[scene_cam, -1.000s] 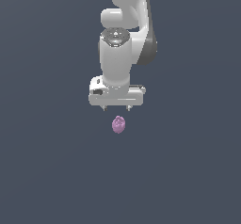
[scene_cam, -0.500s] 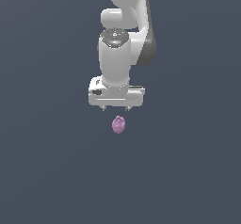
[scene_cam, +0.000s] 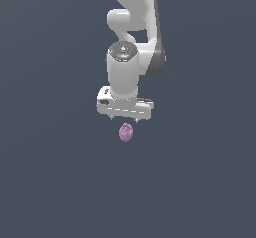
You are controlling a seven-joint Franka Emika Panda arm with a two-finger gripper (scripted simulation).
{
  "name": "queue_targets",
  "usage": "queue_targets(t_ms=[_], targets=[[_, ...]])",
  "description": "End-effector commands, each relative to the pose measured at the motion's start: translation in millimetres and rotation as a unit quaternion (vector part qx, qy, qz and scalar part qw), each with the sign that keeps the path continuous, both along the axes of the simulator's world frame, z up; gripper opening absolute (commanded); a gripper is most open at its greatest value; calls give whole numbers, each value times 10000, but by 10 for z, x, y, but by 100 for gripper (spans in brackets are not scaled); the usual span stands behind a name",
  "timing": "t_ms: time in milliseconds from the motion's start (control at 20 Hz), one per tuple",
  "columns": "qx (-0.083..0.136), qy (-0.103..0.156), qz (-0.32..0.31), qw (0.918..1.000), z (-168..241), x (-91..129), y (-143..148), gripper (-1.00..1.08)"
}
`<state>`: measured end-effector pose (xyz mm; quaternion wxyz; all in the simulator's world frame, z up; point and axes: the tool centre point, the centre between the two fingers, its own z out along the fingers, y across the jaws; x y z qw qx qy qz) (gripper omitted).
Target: Pick up the object and move it to a goal position.
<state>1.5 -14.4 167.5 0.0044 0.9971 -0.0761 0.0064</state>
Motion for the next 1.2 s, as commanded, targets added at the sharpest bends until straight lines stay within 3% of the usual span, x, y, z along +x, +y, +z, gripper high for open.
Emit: queue_targets(t_ms=[0, 550, 1150], targets=[[16, 10, -280, 9996, -101, -7, 15, 100], [54, 45, -1306, 9914, -462, -45, 62, 100], [57, 54, -1504, 9886, -570, -57, 73, 100]])
